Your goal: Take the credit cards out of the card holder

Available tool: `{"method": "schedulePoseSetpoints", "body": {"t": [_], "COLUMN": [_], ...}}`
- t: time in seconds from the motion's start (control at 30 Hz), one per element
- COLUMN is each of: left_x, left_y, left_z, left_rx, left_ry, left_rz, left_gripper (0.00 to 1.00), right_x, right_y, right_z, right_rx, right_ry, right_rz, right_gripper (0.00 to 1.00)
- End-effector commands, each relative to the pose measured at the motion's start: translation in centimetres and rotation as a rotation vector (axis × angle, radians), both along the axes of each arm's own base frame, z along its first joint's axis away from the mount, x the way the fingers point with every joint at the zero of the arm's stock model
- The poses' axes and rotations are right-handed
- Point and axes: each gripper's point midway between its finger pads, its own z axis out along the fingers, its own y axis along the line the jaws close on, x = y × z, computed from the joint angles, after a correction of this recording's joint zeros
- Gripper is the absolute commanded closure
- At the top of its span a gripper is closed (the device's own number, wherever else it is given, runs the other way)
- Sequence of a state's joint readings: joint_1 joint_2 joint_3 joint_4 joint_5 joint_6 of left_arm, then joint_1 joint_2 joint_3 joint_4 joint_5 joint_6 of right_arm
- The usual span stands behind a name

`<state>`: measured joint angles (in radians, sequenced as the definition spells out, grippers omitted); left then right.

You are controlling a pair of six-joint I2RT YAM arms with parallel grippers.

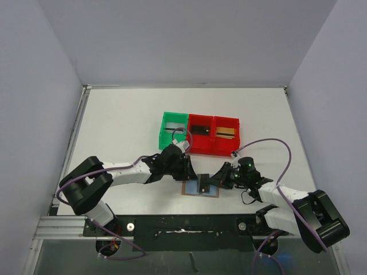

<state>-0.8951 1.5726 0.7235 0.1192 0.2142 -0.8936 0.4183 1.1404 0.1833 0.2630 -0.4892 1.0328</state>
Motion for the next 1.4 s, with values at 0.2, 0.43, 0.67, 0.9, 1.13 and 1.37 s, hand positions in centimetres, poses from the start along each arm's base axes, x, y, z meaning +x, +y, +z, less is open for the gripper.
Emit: {"method": "schedulePoseSetpoints", "body": {"t": [0.2, 0.43, 0.67, 0.9, 1.13, 1.37], "left_x": [-1.6, -1.9, -1.6, -1.3, -0.8, 0.5], "left_y": [1.1, 1.5, 1.7, 2.9, 2.4, 1.9], "left_z": [-5.2, -5.7, -5.5, -5.2, -3.1, 3.3], "left_rx": [0.160, 0.185, 0.200, 0.226, 0.159, 0.013], "left_ry": [0.098, 0.108, 0.098, 0.074, 0.024, -0.118], "left_rz": [-0.001, 0.009, 0.017, 0.058, 0.074, 0.108], "left_gripper": [0.94, 0.96, 0.97, 0.98, 0.92, 0.82], "right_x": [0.6, 0.2, 0.4, 1.5, 2.5, 4.2], "right_y": [0.8, 2.3, 3.4, -1.4, -2.8, -2.5], "right_z": [1.2, 1.1, 1.0, 1.3, 5.6, 9.5], "right_rx": [0.070, 0.077, 0.045, -0.129, -0.166, -0.184], "right_ry": [-0.053, -0.046, -0.049, -0.083, -0.261, -0.471], "right_rz": [0.002, 0.066, 0.082, -0.003, 0.037, 0.081], "right_gripper": [0.78, 0.73, 0.99, 1.00, 1.00, 1.00]}}
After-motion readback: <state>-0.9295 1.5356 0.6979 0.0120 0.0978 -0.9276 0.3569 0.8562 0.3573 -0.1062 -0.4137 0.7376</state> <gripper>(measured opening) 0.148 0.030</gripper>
